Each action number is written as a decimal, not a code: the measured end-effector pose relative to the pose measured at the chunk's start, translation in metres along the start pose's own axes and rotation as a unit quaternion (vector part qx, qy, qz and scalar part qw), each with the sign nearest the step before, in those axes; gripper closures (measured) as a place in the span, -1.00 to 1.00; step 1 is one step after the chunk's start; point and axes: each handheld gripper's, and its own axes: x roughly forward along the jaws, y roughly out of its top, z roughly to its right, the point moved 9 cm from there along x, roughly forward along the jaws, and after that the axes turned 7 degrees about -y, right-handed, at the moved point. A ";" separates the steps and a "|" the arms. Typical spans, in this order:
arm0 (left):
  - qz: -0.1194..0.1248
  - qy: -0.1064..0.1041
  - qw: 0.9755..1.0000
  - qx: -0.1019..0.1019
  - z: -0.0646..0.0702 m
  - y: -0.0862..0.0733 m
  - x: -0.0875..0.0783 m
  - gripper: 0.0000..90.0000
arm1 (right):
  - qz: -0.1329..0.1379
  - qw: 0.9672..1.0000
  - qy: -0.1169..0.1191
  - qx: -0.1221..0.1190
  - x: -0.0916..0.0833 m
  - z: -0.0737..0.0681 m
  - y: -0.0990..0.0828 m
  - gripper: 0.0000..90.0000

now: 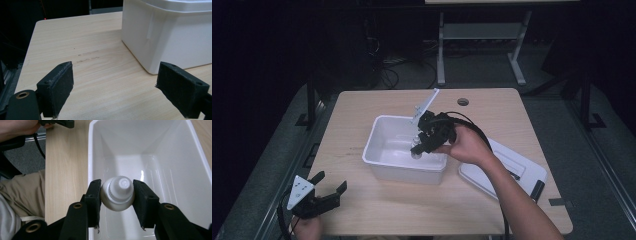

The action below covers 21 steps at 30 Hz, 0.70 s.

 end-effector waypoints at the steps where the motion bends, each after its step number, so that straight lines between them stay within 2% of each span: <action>1: 0.000 0.000 1.000 -0.001 0.000 0.000 0.000 -0.71 | -0.001 1.000 0.000 0.000 0.001 0.000 -0.001 0.32; 21: 0.001 -0.002 1.000 -0.001 0.000 0.000 0.001 -0.71 | -0.015 1.000 0.011 0.006 0.029 0.003 -0.007 0.32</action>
